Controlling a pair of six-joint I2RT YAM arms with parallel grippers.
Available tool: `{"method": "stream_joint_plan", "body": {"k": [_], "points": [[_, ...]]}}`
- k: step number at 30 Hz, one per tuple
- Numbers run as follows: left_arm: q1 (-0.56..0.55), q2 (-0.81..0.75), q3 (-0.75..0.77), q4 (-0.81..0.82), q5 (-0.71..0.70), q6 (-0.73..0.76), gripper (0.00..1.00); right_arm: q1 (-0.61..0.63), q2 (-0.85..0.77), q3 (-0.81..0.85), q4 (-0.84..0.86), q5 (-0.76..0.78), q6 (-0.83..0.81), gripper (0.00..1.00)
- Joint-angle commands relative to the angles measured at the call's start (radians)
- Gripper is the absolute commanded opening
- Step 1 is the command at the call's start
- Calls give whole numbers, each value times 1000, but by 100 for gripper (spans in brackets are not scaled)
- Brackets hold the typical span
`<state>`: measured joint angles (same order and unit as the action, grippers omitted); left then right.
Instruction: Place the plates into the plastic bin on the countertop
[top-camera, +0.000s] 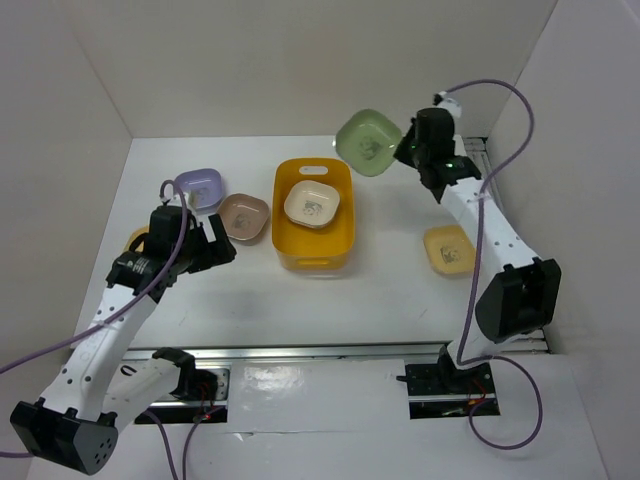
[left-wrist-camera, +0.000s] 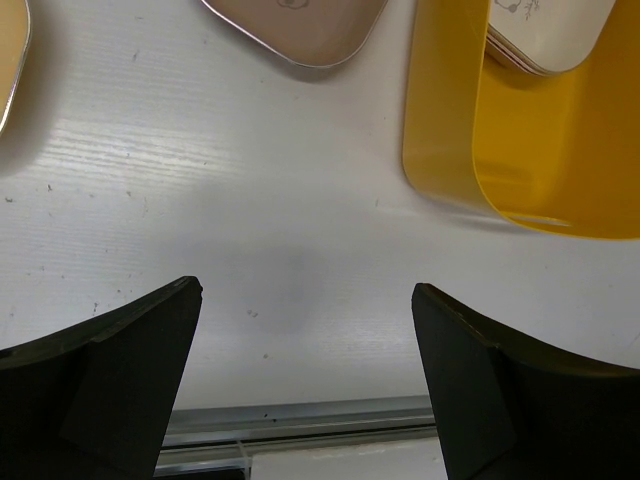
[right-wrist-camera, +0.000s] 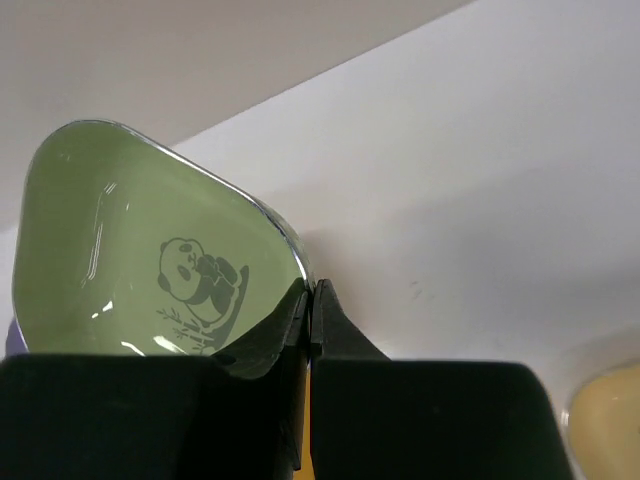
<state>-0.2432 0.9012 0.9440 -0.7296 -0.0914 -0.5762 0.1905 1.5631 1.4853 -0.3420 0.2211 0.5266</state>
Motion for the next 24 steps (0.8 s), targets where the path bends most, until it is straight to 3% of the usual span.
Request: {"method": "stream_joint_plan", "body": {"k": [1,10,24], "points": [[-2,13,4,32,-10,6,100,140,67,50,-43,-2,-141,0],[-2,24,4,32,-10,6,100,277,259,205,-123,13,-178,0],[-2,24,4,32,1,15,100,342,446,356,-166,92,-178,0]]}}
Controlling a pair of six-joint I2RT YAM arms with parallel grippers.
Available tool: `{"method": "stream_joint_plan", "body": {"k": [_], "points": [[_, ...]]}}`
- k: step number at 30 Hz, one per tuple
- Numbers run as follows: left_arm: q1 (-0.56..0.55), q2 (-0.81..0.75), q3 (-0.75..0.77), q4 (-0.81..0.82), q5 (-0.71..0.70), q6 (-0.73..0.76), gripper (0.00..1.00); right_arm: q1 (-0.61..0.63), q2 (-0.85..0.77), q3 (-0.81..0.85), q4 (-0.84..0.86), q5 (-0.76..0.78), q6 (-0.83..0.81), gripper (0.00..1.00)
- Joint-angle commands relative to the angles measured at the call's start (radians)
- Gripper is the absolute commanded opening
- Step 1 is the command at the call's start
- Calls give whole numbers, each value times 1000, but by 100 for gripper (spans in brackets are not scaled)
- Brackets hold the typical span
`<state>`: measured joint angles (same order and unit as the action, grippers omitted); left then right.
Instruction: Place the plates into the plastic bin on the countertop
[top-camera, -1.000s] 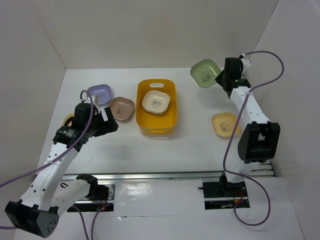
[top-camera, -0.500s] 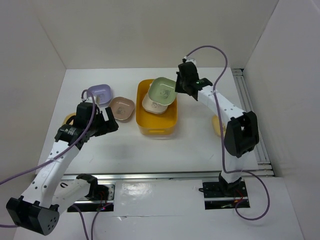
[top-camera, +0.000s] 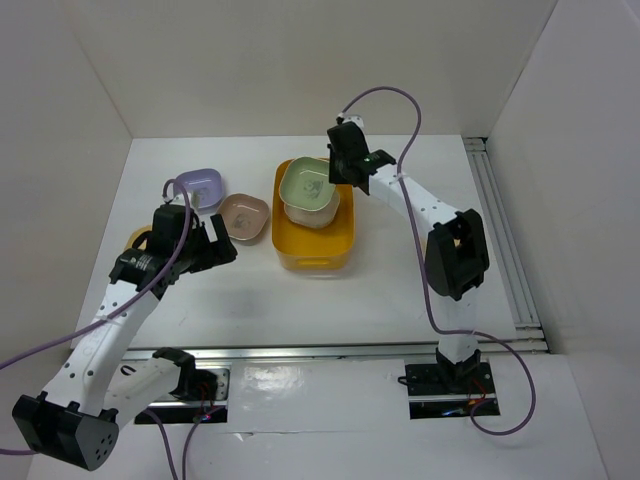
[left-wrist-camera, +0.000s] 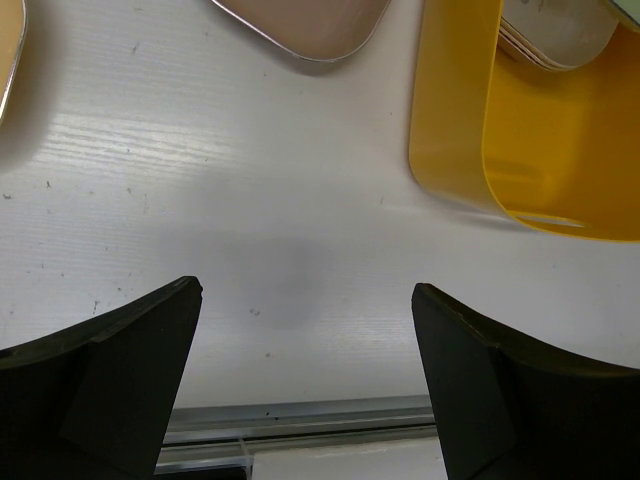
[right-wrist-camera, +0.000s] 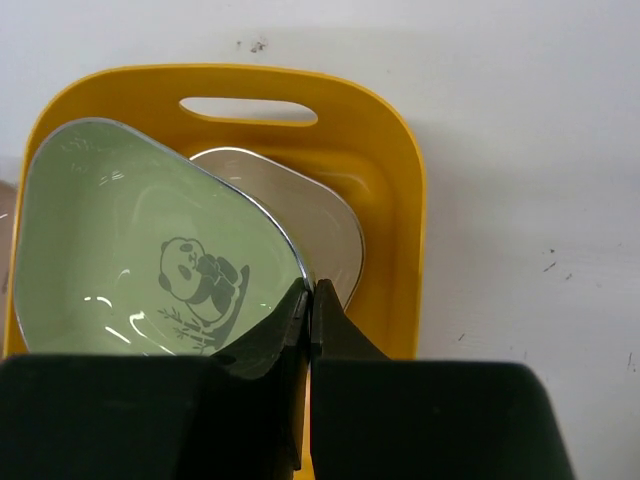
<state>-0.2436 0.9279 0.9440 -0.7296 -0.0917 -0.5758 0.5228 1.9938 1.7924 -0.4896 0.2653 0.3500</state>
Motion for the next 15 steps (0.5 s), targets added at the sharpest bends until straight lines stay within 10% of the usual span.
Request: {"method": "stream_joint_plan", "body": {"k": [1,9,15], "points": [[-2,-3,4,32,1,14,100,9,16,48,-27,48,-2,2],[-2,6,4,32,1,14,100,9,25,48,-6,25,-2,33],[-2,6,4,32,12,-13,100,143,-88,82,16,41,-49,91]]}}
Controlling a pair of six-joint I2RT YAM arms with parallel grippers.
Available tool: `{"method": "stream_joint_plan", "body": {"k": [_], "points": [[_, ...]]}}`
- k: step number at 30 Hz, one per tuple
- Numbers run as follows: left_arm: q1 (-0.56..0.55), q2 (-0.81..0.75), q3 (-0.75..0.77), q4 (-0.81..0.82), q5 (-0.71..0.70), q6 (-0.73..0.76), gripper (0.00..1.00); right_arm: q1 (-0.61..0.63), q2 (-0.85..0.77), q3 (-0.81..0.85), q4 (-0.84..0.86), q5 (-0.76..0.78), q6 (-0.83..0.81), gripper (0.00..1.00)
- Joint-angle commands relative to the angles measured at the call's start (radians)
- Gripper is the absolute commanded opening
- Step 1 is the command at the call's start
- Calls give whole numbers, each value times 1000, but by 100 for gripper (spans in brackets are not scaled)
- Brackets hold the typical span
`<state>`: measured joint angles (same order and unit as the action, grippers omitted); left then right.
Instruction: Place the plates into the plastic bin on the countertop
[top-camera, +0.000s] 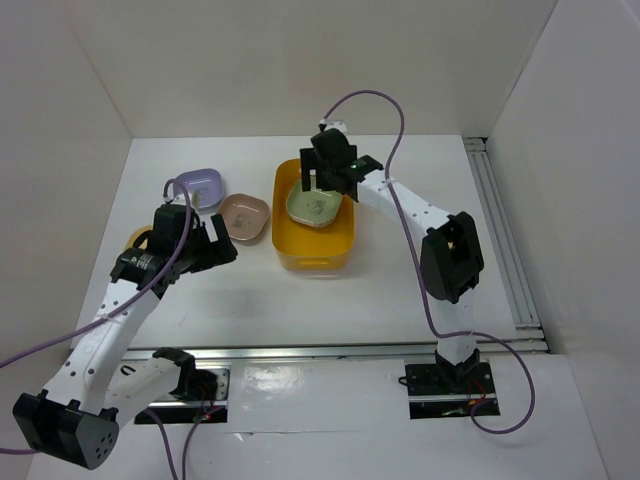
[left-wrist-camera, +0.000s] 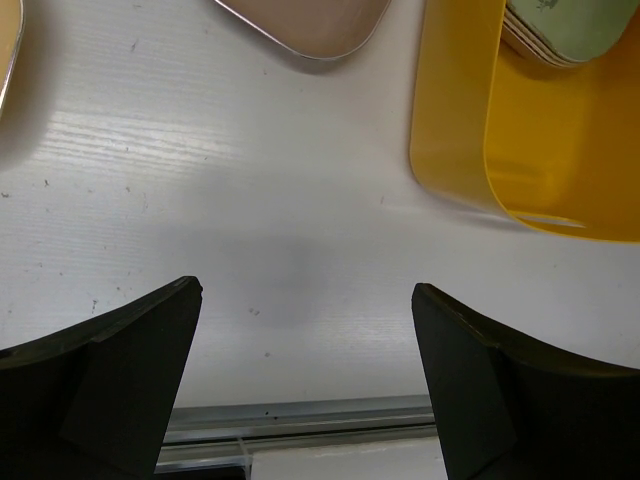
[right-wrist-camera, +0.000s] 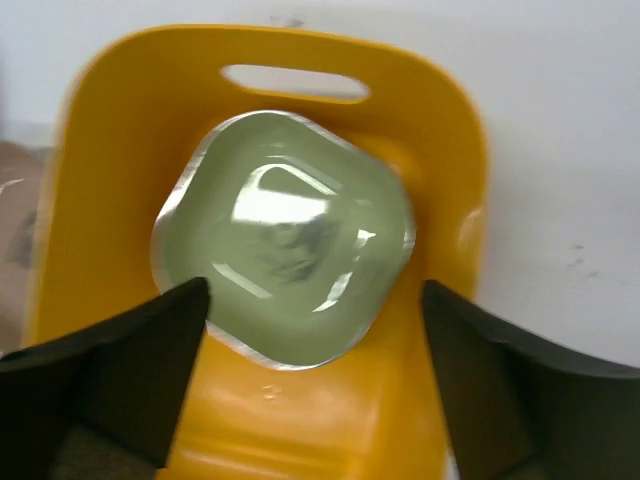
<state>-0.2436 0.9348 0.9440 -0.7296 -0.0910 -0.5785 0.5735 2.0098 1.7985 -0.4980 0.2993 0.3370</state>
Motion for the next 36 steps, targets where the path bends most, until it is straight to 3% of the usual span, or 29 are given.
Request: {"method": "stream_joint_plan", "body": {"k": [1,3,8,11,18,24,28,36], "points": [[-2,10,4,32,2,-11,100,115,-159,76,24,32,-45,100],[-2,19,4,32,-19,-59,100,172,-228,46,36,55,-58,100],[-2,68,-46,88,-147,-216,100,242,-555,-298,160,28,-26,100],[10,182,-57,145,-173,-273,100,290,-716,-487,228,-21,6,100],[38,484,73,242,-204,-334,100,512,-934,-674,223,26,37,100],[81,663,137,321,-204,-379,95,577,-976,-775,246,47,68,100],[102,729,150,407,-194,-366,91,608,-915,-775,246,38,68,100],[130,858,216,398,-204,-359,82,617,-895,-766,265,57,77,100]]}}
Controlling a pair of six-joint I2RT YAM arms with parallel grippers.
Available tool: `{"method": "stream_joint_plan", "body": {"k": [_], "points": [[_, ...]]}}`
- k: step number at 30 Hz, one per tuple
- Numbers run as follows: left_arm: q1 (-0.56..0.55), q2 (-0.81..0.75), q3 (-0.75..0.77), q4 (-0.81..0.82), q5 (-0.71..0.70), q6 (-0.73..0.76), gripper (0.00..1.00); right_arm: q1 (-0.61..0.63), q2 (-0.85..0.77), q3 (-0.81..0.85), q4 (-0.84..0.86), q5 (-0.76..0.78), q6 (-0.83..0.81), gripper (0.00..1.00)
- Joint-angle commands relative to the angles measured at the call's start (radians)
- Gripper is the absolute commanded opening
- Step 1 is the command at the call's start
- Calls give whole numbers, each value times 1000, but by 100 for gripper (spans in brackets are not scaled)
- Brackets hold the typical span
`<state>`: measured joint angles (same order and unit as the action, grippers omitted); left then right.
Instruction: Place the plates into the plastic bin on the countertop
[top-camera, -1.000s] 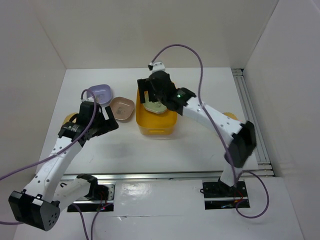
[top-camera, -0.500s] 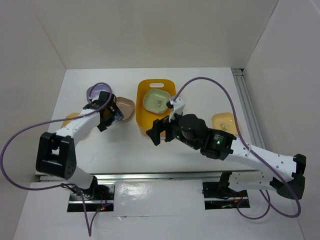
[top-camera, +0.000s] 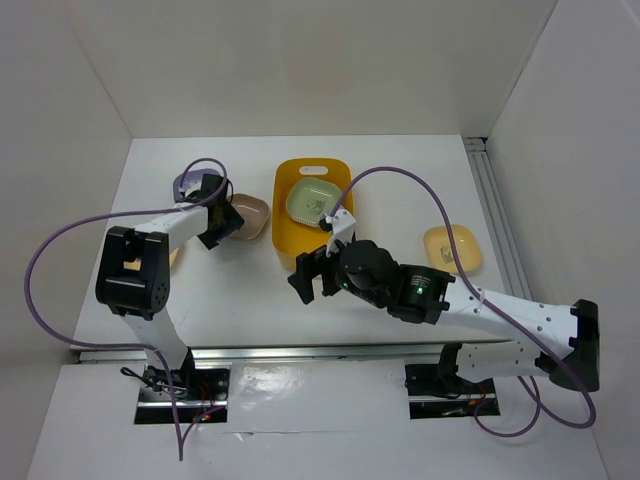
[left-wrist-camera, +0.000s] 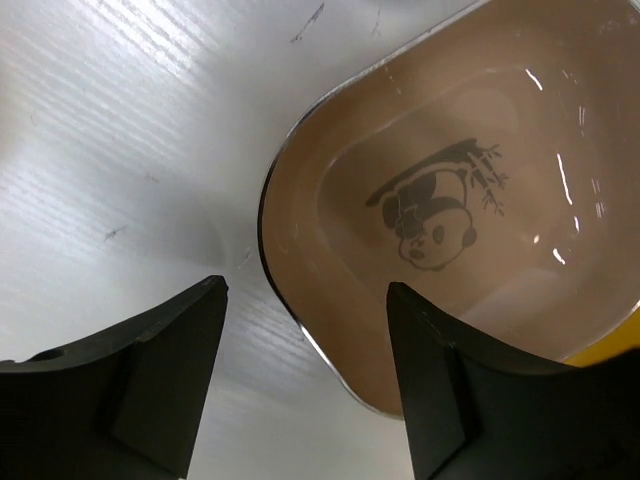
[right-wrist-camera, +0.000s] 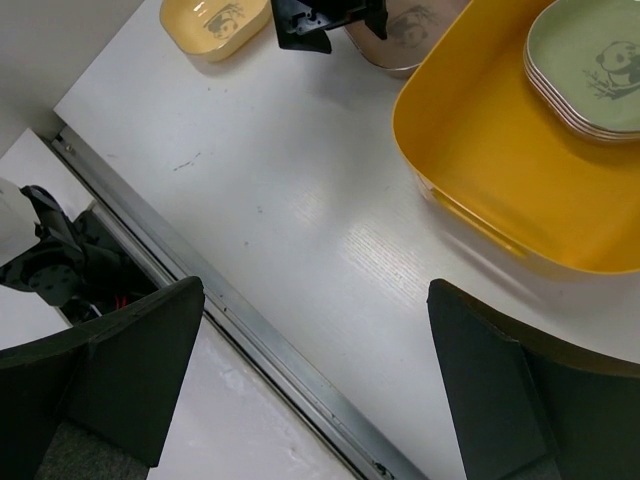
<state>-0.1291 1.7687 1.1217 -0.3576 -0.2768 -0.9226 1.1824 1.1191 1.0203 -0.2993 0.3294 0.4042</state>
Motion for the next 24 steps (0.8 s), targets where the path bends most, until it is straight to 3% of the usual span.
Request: {"method": "stream_joint_plan", "body": {"k": [1,4,5,7,10,12,15,16,20,24], "points": [[16,25,38,26,-18,-15,76,8,-4,12,66,26,10,100],[16,52,49,26,-9,-27,71,8,-13,12,66,26,21,100],[16,61,61,17,-9,-36,62,8,-13,21,55,37,21,100],[16,61,61,17,-19,-45,55,8,-13,21,43,46,21,100],[16,35,34,17,-44,-56,49,17,-13,21,43,46,21,100],[16,35,23,17,-53,-65,35,17,-24,21,43,46,21,100],[16,35,23,5,-53,-76,24,17,-33,21,43,56,30,100],[16,35,23,-7,-53,-76,10,17,-33,12,43,56,30,100],[16,22,23,-72,-74,-116,0,17,-42,12,43,56,30,100],[5,-70,23,-196,-131,-186,0,17,-42,12,34,46,39,100]]}}
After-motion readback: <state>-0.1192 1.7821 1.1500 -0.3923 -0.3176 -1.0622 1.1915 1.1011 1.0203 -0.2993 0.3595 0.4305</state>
